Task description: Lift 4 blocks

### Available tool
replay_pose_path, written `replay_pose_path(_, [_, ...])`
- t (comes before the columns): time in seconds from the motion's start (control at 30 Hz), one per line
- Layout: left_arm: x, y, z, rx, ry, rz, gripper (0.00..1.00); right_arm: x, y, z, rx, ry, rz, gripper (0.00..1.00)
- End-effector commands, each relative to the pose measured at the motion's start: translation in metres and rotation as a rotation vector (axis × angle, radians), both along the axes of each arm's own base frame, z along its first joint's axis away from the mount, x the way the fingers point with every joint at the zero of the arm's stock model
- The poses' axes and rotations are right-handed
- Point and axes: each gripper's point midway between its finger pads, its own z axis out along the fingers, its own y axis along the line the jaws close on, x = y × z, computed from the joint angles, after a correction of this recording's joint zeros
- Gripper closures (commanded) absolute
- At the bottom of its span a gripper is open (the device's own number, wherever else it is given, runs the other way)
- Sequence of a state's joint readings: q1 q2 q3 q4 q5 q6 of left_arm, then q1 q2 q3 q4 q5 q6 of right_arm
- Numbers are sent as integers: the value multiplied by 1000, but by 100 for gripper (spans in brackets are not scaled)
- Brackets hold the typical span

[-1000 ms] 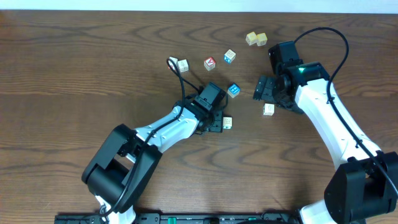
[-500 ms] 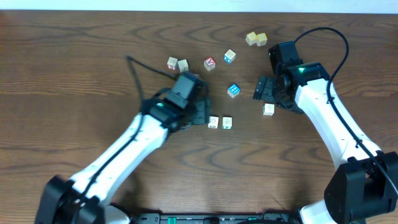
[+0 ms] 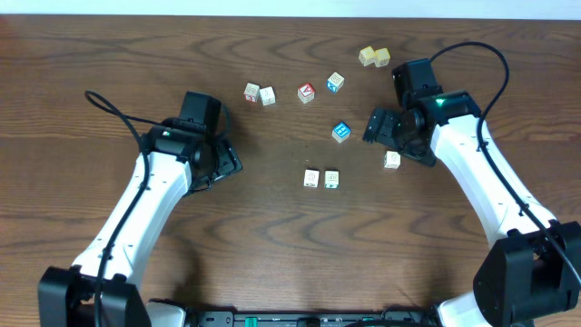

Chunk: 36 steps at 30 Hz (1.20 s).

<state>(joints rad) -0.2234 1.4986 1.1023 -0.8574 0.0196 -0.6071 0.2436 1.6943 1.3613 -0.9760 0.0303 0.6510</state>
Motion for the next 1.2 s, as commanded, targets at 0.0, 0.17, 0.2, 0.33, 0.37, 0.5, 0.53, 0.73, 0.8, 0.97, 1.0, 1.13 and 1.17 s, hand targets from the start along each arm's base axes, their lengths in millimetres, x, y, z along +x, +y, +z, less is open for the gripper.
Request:
replay_pose_path(0.0, [-3, 4, -10, 18, 34, 18, 18, -5, 16, 6, 106, 17, 5, 1])
replay_pose_path(0.17, [-2, 4, -12, 19, 39, 18, 17, -26, 21, -11, 68, 85, 78, 8])
replay_pose_path(0.2, [-2, 4, -12, 19, 39, 18, 17, -32, 22, -19, 53, 100, 71, 1])
replay_pose_path(0.33, [-2, 4, -12, 19, 38, 18, 16, -43, 37, -52, 70, 100, 63, 13])
replay_pose_path(0.37, [-2, 4, -12, 19, 38, 18, 17, -44, 43, -59, 82, 86, 78, 27])
replay_pose_path(0.5, [0, 3, -11, 16, 32, 24, 16, -38, 59, -76, 104, 5, 123, 51])
replay_pose_path(0.53, [0, 3, -11, 15, 32, 25, 16, -36, 60, -78, 102, -11, 126, 51])
replay_pose_path(0.73, [0, 3, -11, 16, 32, 25, 16, -35, 64, -80, 106, -29, 135, 90])
replay_pose_path(0.8, [0, 3, -11, 16, 32, 25, 16, -35, 64, -83, 108, -36, 136, 99])
replay_pose_path(0.97, [0, 3, -11, 16, 32, 25, 16, -38, 64, -93, 112, -44, 139, 99])
replay_pose_path(1.0, [0, 3, -11, 16, 32, 25, 16, -38, 64, -94, 113, -47, 140, 99])
replay_pose_path(1.13, [0, 3, -11, 16, 32, 25, 16, -41, 68, -99, 128, -55, 151, 99])
replay_pose_path(1.17, [0, 3, -11, 16, 32, 25, 16, -41, 69, -100, 128, -56, 155, 99])
